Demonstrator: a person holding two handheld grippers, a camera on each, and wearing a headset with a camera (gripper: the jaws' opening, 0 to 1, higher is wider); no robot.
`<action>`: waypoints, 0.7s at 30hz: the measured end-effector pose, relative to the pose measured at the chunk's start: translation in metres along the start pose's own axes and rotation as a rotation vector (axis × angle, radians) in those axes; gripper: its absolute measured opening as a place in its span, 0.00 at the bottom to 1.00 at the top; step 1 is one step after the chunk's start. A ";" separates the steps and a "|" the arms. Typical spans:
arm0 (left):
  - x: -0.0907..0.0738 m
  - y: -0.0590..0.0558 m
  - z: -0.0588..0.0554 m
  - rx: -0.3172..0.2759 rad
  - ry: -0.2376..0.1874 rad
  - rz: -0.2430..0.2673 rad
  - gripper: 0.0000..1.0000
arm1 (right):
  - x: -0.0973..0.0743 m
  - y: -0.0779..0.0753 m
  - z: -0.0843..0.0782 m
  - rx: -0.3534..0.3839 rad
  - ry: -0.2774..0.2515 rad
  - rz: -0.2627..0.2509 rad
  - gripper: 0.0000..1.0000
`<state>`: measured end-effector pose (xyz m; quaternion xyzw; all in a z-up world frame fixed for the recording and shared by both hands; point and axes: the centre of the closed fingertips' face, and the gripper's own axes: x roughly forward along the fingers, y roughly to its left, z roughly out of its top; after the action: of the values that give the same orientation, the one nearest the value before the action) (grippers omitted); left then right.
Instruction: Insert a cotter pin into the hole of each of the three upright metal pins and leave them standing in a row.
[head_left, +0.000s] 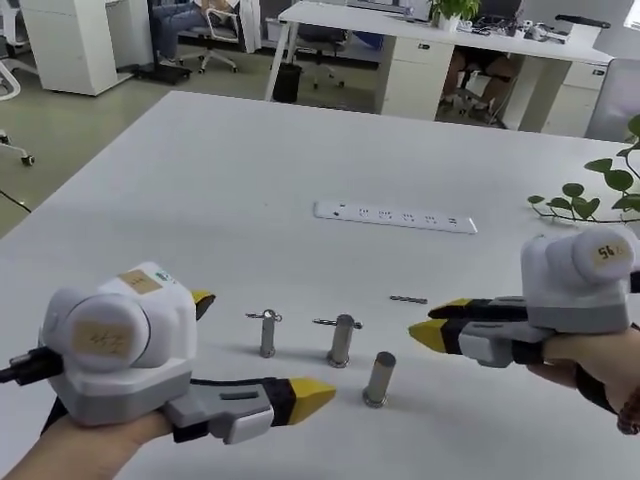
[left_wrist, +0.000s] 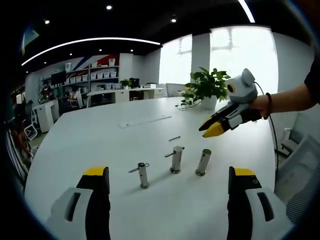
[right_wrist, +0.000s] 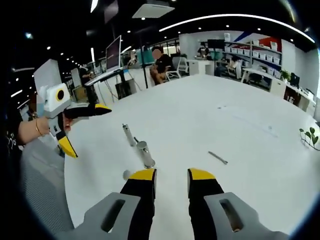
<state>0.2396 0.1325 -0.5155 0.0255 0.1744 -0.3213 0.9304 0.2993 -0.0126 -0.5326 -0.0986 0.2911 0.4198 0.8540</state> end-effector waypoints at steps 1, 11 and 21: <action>0.000 0.000 0.000 0.001 0.001 -0.001 0.99 | 0.001 -0.003 0.000 0.002 0.008 0.005 0.20; 0.002 -0.003 -0.003 0.014 0.012 -0.012 0.99 | 0.010 -0.026 0.001 -0.070 0.100 0.011 0.19; 0.003 -0.004 -0.007 0.018 0.025 -0.013 0.97 | 0.031 -0.047 -0.003 -0.151 0.163 0.042 0.16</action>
<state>0.2372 0.1282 -0.5233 0.0365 0.1832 -0.3288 0.9258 0.3498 -0.0229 -0.5565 -0.1900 0.3291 0.4490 0.8087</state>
